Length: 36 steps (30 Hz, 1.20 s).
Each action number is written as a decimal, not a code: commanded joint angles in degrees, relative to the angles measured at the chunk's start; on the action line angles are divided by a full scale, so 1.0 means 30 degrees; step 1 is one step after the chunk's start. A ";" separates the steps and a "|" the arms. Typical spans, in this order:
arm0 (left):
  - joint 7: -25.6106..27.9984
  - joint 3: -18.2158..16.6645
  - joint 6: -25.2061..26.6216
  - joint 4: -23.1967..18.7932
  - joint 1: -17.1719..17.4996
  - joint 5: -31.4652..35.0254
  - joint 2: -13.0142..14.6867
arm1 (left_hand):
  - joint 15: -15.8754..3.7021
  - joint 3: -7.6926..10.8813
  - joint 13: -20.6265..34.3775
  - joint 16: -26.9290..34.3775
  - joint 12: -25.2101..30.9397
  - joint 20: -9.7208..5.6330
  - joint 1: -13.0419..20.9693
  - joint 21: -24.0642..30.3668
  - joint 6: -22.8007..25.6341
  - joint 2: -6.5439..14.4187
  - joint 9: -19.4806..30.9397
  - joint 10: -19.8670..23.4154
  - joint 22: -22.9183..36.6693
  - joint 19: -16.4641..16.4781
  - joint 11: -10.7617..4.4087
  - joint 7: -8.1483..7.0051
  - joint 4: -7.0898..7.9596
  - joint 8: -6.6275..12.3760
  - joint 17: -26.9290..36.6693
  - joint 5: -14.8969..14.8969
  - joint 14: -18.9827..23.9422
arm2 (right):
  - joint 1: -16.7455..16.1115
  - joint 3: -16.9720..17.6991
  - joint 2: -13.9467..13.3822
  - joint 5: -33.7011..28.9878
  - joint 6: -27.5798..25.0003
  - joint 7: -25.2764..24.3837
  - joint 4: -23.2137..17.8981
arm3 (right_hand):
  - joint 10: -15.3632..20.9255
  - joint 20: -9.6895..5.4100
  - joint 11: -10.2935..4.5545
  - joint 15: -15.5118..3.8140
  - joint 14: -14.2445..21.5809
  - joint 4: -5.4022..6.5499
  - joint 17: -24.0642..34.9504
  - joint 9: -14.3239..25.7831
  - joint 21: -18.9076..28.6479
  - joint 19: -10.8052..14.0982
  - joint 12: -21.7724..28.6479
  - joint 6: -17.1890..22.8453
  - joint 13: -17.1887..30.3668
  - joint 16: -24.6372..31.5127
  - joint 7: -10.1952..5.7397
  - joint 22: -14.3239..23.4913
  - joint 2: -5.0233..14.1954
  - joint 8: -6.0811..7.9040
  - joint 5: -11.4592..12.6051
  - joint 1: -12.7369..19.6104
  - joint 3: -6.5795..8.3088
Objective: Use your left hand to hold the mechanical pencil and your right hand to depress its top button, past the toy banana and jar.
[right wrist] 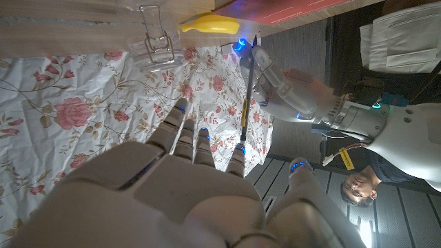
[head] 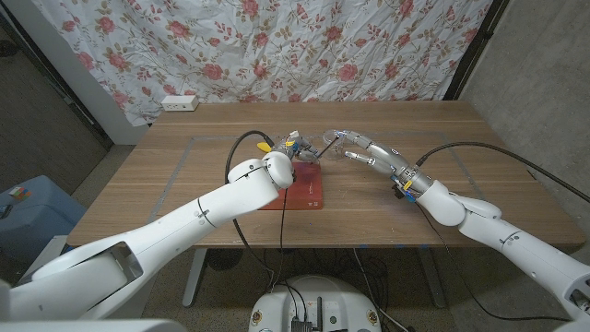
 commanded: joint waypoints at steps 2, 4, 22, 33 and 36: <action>0.0223 0.0092 0.0341 -0.0216 0.0088 0.0021 -0.0141 | -0.3215 -0.0034 0.0088 0.0020 0.0164 -0.1390 0.0074 0.0013 0.0056 0.0183 -0.0015 0.0289 0.0070 0.0030 -0.0073 0.0051 0.0047 0.0055 0.0057 0.0128 0.0218 | -0.0389 0.0184 -0.0246 -0.0729 -0.0543 -0.0540 -0.0623 | 0.0035 -0.0125 -0.0082 -0.0087 0.0019 0.0145 0.0127 0.0024 0.0005 -0.0012 0.0149 0.0165 0.0031 0.0077 -0.0013 0.0010 0.0442 0.0093 0.0051 -0.0032 0.0110; 0.0244 0.0109 0.0391 -0.0252 0.0094 0.0014 -0.0155 | -0.3214 -0.0037 0.0088 0.0019 0.0165 -0.1392 0.0076 0.0015 0.0050 0.0180 -0.0020 0.0293 0.0070 0.0036 -0.0073 0.0057 0.0046 0.0049 0.0057 0.0128 0.0215 | -0.0502 0.0224 -0.0322 -0.0882 -0.0749 -0.0658 -0.0796 | 0.0045 -0.0134 -0.0094 -0.0085 0.0038 0.0169 0.0132 0.0025 0.0007 -0.0007 0.0152 0.0195 0.0032 0.0087 -0.0011 0.0011 0.0454 0.0100 0.0051 -0.0054 0.0108; 0.0575 0.0176 0.0721 -0.0611 0.0246 -0.0058 -0.0174 | -0.3221 -0.0052 0.0089 0.0022 0.0174 -0.1372 0.0098 0.0019 0.0055 0.0188 -0.0102 0.0329 0.0069 0.0047 -0.0068 0.0128 0.0043 -0.0002 0.0060 0.0131 0.0217 | -0.0913 0.0129 -0.0735 -0.1256 -0.1664 -0.1024 -0.1760 | 0.0071 -0.0166 -0.0136 -0.0108 0.0042 0.0400 0.0180 0.0011 0.0010 0.0003 0.0152 0.0407 0.0035 0.0116 -0.0007 0.0015 0.0551 0.0119 0.0060 -0.0255 0.0074; 0.0509 0.0184 0.0474 -0.0416 0.0133 -0.0071 -0.0118 | -0.3218 -0.0062 0.0088 0.0027 0.0172 -0.1382 0.0107 0.0017 0.0072 0.0195 -0.0157 0.0333 0.0069 0.0044 -0.0069 0.0137 0.0045 -0.0036 0.0064 0.0132 0.0226 | -0.0978 -0.0012 -0.0969 -0.1253 -0.2125 -0.0692 -0.2221 | 0.0023 -0.0165 -0.0163 -0.0098 -0.0025 0.0598 0.0222 -0.0002 -0.0011 -0.0059 0.0127 0.0493 0.0037 0.0111 -0.0011 0.0017 0.0590 0.0091 0.0073 -0.0402 0.0029; 0.0452 0.0203 0.0357 -0.0337 0.0075 -0.0067 -0.0105 | -0.3218 -0.0064 0.0088 0.0028 0.0174 -0.1383 0.0110 0.0017 0.0098 0.0197 -0.0154 0.0341 0.0069 0.0044 -0.0069 0.0102 0.0045 -0.0025 0.0064 0.0132 0.0227 | -0.0921 -0.0091 -0.0991 -0.1299 -0.2128 -0.0623 -0.2248 | -0.0006 -0.0184 -0.0180 -0.0077 -0.0069 0.0650 0.0232 -0.0004 -0.0010 -0.0064 0.0117 0.0510 0.0037 0.0099 -0.0011 0.0018 0.0596 0.0084 0.0077 -0.0436 0.0016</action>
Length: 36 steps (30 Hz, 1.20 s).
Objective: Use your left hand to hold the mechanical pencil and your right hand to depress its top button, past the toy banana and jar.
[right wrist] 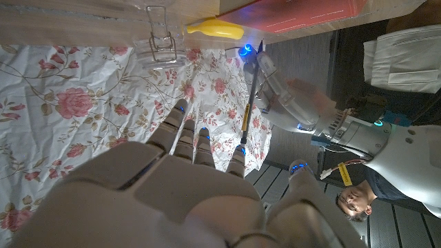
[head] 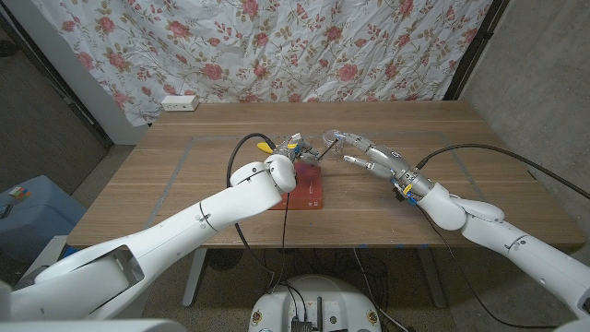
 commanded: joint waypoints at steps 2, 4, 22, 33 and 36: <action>-0.0108 0.0046 -0.0285 0.0232 -0.0179 -0.0061 0.0008 | -0.3219 -0.0016 0.0088 0.0027 0.0082 -0.1386 -0.0033 0.0018 0.0115 0.0174 0.0013 0.0341 0.0069 0.0046 -0.0068 0.0112 -0.0002 -0.0016 0.0019 0.0132 0.0226 | 0.0000 -0.0229 -0.0198 -0.0140 -0.0429 0.0303 -0.0444 | -0.0040 -0.0069 -0.0005 0.0075 -0.0083 0.0209 0.0050 0.0036 -0.0023 0.0008 0.0117 0.0071 0.0032 0.0097 -0.0047 0.0019 0.0748 0.0105 0.0081 -0.0201 0.0010; -0.0157 0.0072 -0.0437 0.0295 -0.0225 -0.0048 0.0046 | -0.3222 -0.0015 0.0088 0.0029 0.0080 -0.1374 -0.0029 0.0017 0.0084 0.0177 0.0011 0.0336 0.0069 0.0043 -0.0068 0.0134 -0.0003 -0.0031 0.0020 0.0133 0.0230 | 0.0012 -0.0262 -0.0204 -0.0103 -0.0527 0.0402 -0.0500 | -0.0060 -0.0071 -0.0016 0.0081 -0.0095 0.0242 0.0057 0.0034 -0.0032 -0.0021 0.0110 0.0082 0.0032 0.0096 -0.0047 0.0019 0.0748 0.0100 0.0085 -0.0221 -0.0001; -0.0615 0.0078 -0.0640 0.0752 -0.0579 -0.0106 0.0016 | -0.3222 -0.0029 0.0087 0.0028 0.0077 -0.1376 -0.0010 0.0010 0.0093 0.0185 0.0000 0.0339 0.0069 0.0027 -0.0066 0.0129 -0.0003 -0.0047 0.0020 0.0136 0.0233 | 0.0265 -0.0369 0.0117 0.0291 -0.0395 0.0173 -0.0050 | -0.0183 -0.0096 -0.0079 0.0041 -0.0162 0.0458 0.0102 0.0024 -0.0027 -0.0051 0.0080 0.0125 0.0034 0.0094 -0.0050 0.0017 0.0721 0.0058 0.0111 -0.0314 -0.0071; -0.0665 0.0024 -0.0725 0.0837 -0.0543 -0.0110 0.0019 | -0.3219 -0.0041 0.0087 0.0024 0.0079 -0.1360 -0.0007 0.0010 0.0088 0.0182 0.0018 0.0349 0.0069 0.0026 -0.0070 0.0120 -0.0002 -0.0044 0.0017 0.0136 0.0226 | 0.0183 -0.0251 0.0246 0.0588 -0.0476 -0.0075 0.0092 | -0.0156 -0.0125 -0.0132 0.0042 -0.0148 0.0553 0.0116 0.0017 -0.0014 -0.0031 0.0101 0.0015 0.0034 0.0105 -0.0054 0.0014 0.0688 -0.0004 0.0129 -0.0314 -0.0097; -0.0696 0.0026 -0.0812 0.0854 -0.0545 -0.0109 0.0051 | -0.3214 -0.0048 0.0088 0.0020 0.0084 -0.1377 -0.0009 0.0011 0.0103 0.0176 0.0027 0.0365 0.0069 0.0030 -0.0070 0.0101 -0.0002 -0.0034 0.0015 0.0135 0.0216 | 0.0209 -0.0246 0.0310 0.0670 -0.0449 -0.0108 0.0161 | -0.0161 -0.0130 -0.0127 0.0012 -0.0160 0.0566 0.0119 0.0016 -0.0011 -0.0027 0.0100 -0.0006 0.0034 0.0101 -0.0054 0.0014 0.0682 -0.0013 0.0132 -0.0312 -0.0101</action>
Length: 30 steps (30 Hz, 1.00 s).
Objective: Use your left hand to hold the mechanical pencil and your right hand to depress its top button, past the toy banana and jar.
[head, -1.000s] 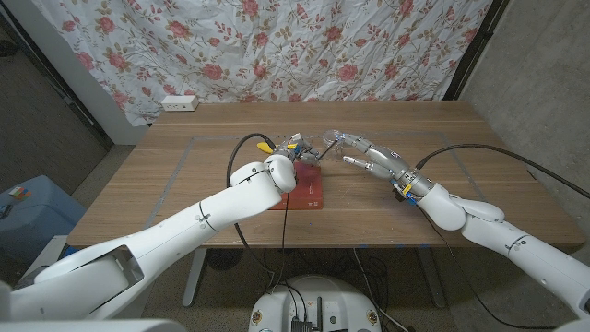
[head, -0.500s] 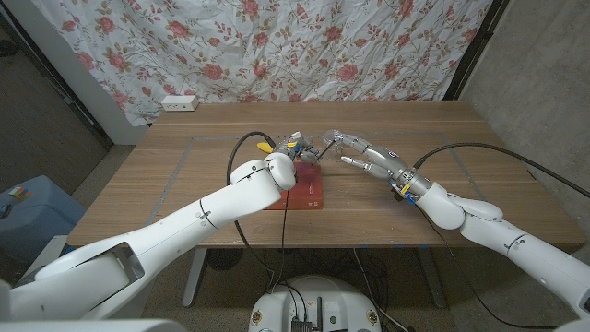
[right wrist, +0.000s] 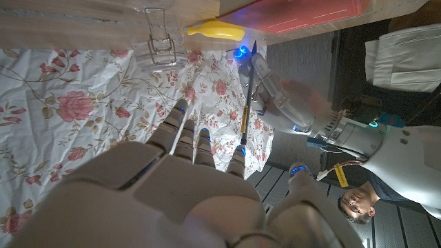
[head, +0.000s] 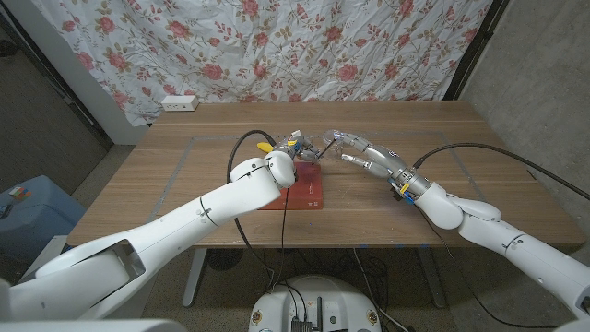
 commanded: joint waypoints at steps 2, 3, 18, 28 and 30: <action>-0.0087 -0.0070 -0.0016 0.0141 -0.0015 -0.0024 -0.0032 | -0.3214 -0.0073 0.0088 0.0022 0.0079 -0.1372 0.0063 0.0010 0.0087 0.0115 0.0026 0.0328 0.0069 0.0027 -0.0108 0.0083 0.0030 -0.0024 0.0070 0.0134 0.0219 | 0.0031 0.0098 0.0214 0.0290 0.0072 -0.0342 0.0263 | -0.0044 -0.0136 -0.0002 -0.0030 -0.0076 0.0127 0.0036 0.0073 -0.0009 -0.0025 0.0106 -0.0018 0.0032 0.0107 -0.0054 0.0013 0.0749 -0.0048 0.0135 0.0017 -0.0021; -0.0118 -0.0045 -0.0051 0.0138 -0.0032 -0.0015 0.0004 | -0.3214 -0.0075 0.0087 0.0022 0.0076 -0.1372 0.0063 0.0011 0.0082 0.0114 0.0029 0.0322 0.0069 0.0029 -0.0109 0.0084 0.0030 -0.0025 0.0070 0.0134 0.0220 | 0.0024 0.0112 0.0231 0.0311 0.0068 -0.0371 0.0267 | -0.0047 -0.0133 -0.0005 -0.0040 -0.0076 0.0135 0.0037 0.0072 -0.0008 -0.0022 0.0106 -0.0031 0.0032 0.0107 -0.0054 0.0013 0.0745 -0.0053 0.0137 0.0019 -0.0023; -0.0092 -0.0144 -0.0027 0.0189 0.0028 -0.0060 -0.0035 | -0.3206 -0.0104 0.0085 0.0020 0.0065 -0.1365 0.0045 0.0006 0.0064 0.0107 0.0067 0.0304 0.0069 0.0016 -0.0107 0.0088 0.0043 -0.0016 0.0070 0.0132 0.0214 | -0.0074 0.0212 0.0296 0.0072 -0.0092 -0.0770 0.0160 | 0.0032 -0.0123 -0.0032 -0.0097 -0.0060 0.0232 0.0041 0.0071 -0.0003 -0.0012 0.0139 -0.0150 0.0034 0.0109 -0.0053 0.0010 0.0691 -0.0082 0.0163 0.0056 -0.0042; -0.0072 -0.0151 0.0123 0.0091 0.0064 -0.0061 -0.0030 | -0.3216 -0.0108 0.0085 0.0024 0.0062 -0.1362 0.0046 0.0007 0.0046 0.0132 0.0073 0.0302 0.0069 0.0019 -0.0106 0.0105 0.0050 -0.0022 0.0071 0.0137 0.0220 | -0.0205 0.0257 0.0280 -0.0013 -0.0082 -0.1119 0.0118 | 0.0104 -0.0115 -0.0036 -0.0118 0.0025 0.0280 0.0039 0.0072 0.0016 0.0043 0.0164 -0.0176 0.0035 0.0136 -0.0053 0.0009 0.0668 -0.0076 0.0178 0.0083 -0.0044; -0.0052 -0.0140 0.0108 0.0065 0.0078 -0.0053 -0.0016 | -0.3214 -0.0111 0.0084 0.0026 0.0060 -0.1367 0.0045 0.0008 0.0058 0.0131 0.0064 0.0297 0.0069 0.0022 -0.0107 0.0105 0.0050 -0.0024 0.0072 0.0136 0.0222 | -0.0237 0.0260 0.0257 -0.0006 -0.0085 -0.1130 0.0081 | 0.0105 -0.0126 -0.0042 -0.0128 0.0049 0.0282 0.0038 0.0073 0.0019 0.0051 0.0164 -0.0178 0.0035 0.0145 -0.0053 0.0009 0.0663 -0.0076 0.0179 0.0088 -0.0044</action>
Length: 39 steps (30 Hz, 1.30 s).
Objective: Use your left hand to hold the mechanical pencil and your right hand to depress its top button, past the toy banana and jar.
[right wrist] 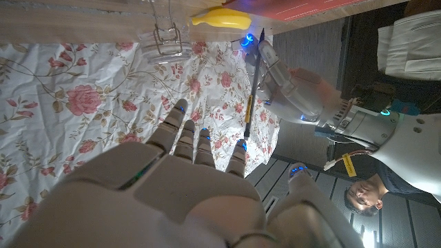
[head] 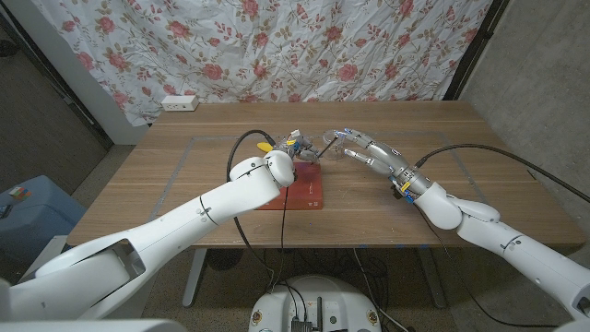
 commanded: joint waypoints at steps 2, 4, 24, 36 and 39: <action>0.0068 -0.0025 0.0179 -0.0117 0.0098 -0.0008 -0.0003 | -0.3211 0.0010 0.0088 0.0025 0.0184 -0.1367 0.0042 0.0007 0.0078 0.0131 0.0010 0.0143 0.0069 0.0017 -0.0110 0.0092 0.0024 -0.0011 0.0071 0.0136 0.0222 | -0.0232 0.0100 0.0001 -0.0180 -0.0119 -0.0565 -0.0157 | 0.0109 -0.0144 -0.0043 0.0014 0.0052 0.0081 0.0040 0.0059 0.0027 0.0074 0.0165 -0.0115 0.0033 0.0146 0.0018 0.0009 0.0657 -0.0006 0.0181 0.0095 0.0004; 0.0088 -0.0024 0.0123 -0.0148 0.0131 -0.0001 0.0025 | -0.3212 0.0008 0.0087 0.0026 0.0183 -0.1369 0.0043 0.0004 0.0081 0.0133 0.0007 0.0141 0.0069 0.0011 -0.0112 0.0125 0.0024 -0.0012 0.0071 0.0137 0.0224 | -0.0269 0.0120 -0.0017 -0.0215 -0.0117 -0.0633 -0.0186 | 0.0105 -0.0140 -0.0046 0.0015 0.0071 0.0086 0.0038 0.0059 0.0025 0.0072 0.0162 -0.0120 0.0033 0.0151 0.0017 0.0008 0.0654 -0.0006 0.0183 0.0102 0.0006; 0.0258 -0.0084 0.0288 -0.0300 0.0252 -0.0060 -0.0012 | -0.3216 -0.0005 0.0087 0.0022 0.0181 -0.1370 0.0050 0.0005 0.0070 0.0156 -0.0015 0.0135 0.0070 0.0010 -0.0108 0.0143 0.0025 -0.0037 0.0067 0.0141 0.0221 | -0.0521 0.0161 -0.0148 -0.0415 -0.0154 -0.0828 -0.0453 | 0.0135 -0.0126 -0.0085 -0.0002 0.0099 0.0139 0.0031 0.0059 0.0013 0.0080 0.0161 -0.0229 0.0036 0.0143 0.0014 0.0007 0.0615 -0.0017 0.0206 0.0166 0.0020; 0.0164 -0.0011 0.0109 -0.0240 0.0178 -0.0020 0.0056 | -0.3218 -0.0016 0.0087 0.0023 0.0181 -0.1382 0.0051 0.0009 0.0093 0.0159 -0.0046 0.0136 0.0070 0.0018 -0.0108 0.0134 0.0024 -0.0052 0.0068 0.0143 0.0223 | -0.0466 0.0088 -0.0226 -0.0428 -0.0284 -0.0563 -0.0569 | 0.0108 -0.0134 -0.0070 0.0032 0.0093 0.0205 0.0041 0.0061 0.0005 0.0071 0.0144 -0.0216 0.0037 0.0138 0.0016 0.0007 0.0630 0.0011 0.0225 0.0182 0.0034; 0.0216 -0.0029 0.0227 -0.0263 0.0204 -0.0024 -0.0003 | -0.3219 -0.0017 0.0087 0.0022 0.0183 -0.1377 0.0053 0.0010 0.0091 0.0160 -0.0042 0.0139 0.0070 0.0022 -0.0108 0.0127 0.0022 -0.0052 0.0068 0.0143 0.0222 | -0.0464 0.0093 -0.0243 -0.0457 -0.0303 -0.0568 -0.0589 | 0.0097 -0.0115 -0.0070 0.0012 0.0061 0.0220 0.0044 0.0062 0.0003 0.0067 0.0140 -0.0209 0.0037 0.0125 0.0017 0.0007 0.0628 0.0017 0.0229 0.0183 0.0033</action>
